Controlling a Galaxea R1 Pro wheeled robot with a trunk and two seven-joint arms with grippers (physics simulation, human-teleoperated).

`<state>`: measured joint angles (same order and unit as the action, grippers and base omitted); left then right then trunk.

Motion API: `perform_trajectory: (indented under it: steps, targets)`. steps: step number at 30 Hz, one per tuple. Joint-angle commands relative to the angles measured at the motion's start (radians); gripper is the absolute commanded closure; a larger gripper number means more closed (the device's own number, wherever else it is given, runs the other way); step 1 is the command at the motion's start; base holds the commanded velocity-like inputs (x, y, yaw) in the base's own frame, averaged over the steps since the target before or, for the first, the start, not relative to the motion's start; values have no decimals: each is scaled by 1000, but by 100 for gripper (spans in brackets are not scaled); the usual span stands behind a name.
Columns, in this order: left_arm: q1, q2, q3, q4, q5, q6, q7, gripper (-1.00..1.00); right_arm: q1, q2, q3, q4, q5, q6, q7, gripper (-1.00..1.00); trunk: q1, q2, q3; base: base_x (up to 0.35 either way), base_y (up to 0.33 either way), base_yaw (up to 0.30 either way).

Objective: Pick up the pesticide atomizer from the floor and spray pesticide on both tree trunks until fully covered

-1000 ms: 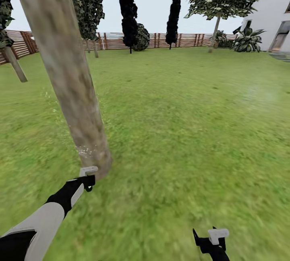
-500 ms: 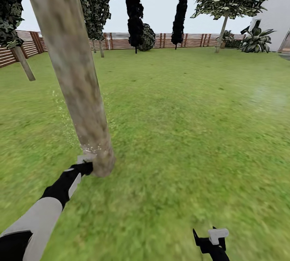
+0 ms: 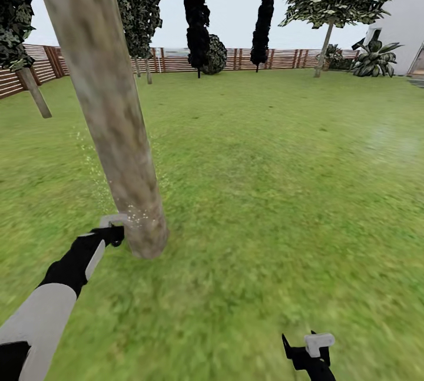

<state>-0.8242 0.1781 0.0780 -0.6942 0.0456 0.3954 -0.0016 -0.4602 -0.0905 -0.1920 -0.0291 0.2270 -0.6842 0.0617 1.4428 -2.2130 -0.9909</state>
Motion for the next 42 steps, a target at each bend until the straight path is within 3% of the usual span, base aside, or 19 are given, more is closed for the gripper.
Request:
perform_trajectory:
  steps: [1, 7, 9, 11, 14, 15, 17, 19, 21, 22, 25, 27, 30, 32, 34, 36, 39, 41, 42]
  targets:
    - [0, -4, -12, -7, -2, 0, -2, 100, 0, 0, 0, 0, 0, 0, 0, -100, 0, 0, 0, 0, 0, 0]
    - [1, -107, -37, -133, 3, 93, -3, 100, 0, 0, 0, 0, 0, 0, 0, -100, 0, 0, 0, 0, 0, 0]
    - [2, -86, -30, -153, 4, 106, -4, 100, 0, 0, 0, 0, 0, 0, 1, -100, 0, 0, 0, 0, 0, 0]
    - [2, -10, -23, -160, 9, 110, -28, 100, 0, 0, 0, 0, 0, 0, 1, -100, 0, 0, 0, 0, 0, 0]
    - [2, -15, -39, -203, 9, 128, -38, 100, 0, 0, 0, 0, 0, 0, 1, -100, 0, 0, 0, 0, 0, 0]
    - [2, -61, -55, -230, 7, 167, -38, 100, 0, 0, 0, 0, 0, 0, 1, -100, 0, 0, 0, 0, 0, 0]
    - [3, -89, -59, -269, 6, 180, -38, 100, 0, 0, 0, 0, 0, 0, 1, -100, 0, 0, 0, 0, 0, 0]
    - [3, -74, -49, -277, 5, 227, -38, 100, 0, 0, 0, 0, 0, 0, 1, -100, 0, 0, 0, 0, 0, 0]
    - [4, -1, -17, -278, 8, 243, -38, 100, 0, 0, 0, 0, 0, 0, 1, -100, 0, 0, 0, 0, 0, 0]
    - [4, 9, -13, -279, 8, 244, -38, 100, 0, 0, 0, 0, 0, 0, 1, -100, 0, 0, 0, 0, 0, 0]
    - [4, -1, -40, -332, 6, 253, -38, 100, 0, 0, 0, 0, 0, 0, 1, -100, 0, 0, 0, 0, 0, 0]
    - [4, -49, -101, -437, 7, 345, -37, 100, 0, 0, 0, 0, 0, 0, 1, -100, 0, 0, 0, 0, 0, 0]
    - [4, -70, -110, -515, 6, 382, -37, 100, 0, 0, 0, 0, 0, 0, 1, -100, 0, 0, 0, 0, 0, 0]
    - [5, -22, -11, -529, 7, 406, -38, 100, 0, 0, 0, 0, 0, 0, 1, -100, 0, 0, 0, 0, 0, 0]
    - [5, 16, 34, -531, 9, 409, -39, 100, 0, 0, 0, 0, 0, 0, 1, -100, 0, 0, 0, 0, 0, 0]
    - [5, 8, 22, -542, 8, 423, -38, 100, 0, 0, 0, 0, 0, 0, 1, -100, 0, 0, 0, 0, 0, 0]
    - [2, -51, -108, -639, 8, 509, -36, 100, 0, 0, 0, 0, 0, 0, 1, -100, 0, 0, 0, 0, 0, 0]
    - [2, -73, -117, -676, 8, 551, -36, 100, 0, 0, 0, 0, 0, 0, 1, -100, 0, 0, 0, 0, 0, 0]
    - [2, -71, -76, -680, 6, 557, -37, 100, 0, 0, 0, 0, 0, 0, 1, -100, 0, 0, 0, 0, 0, 0]
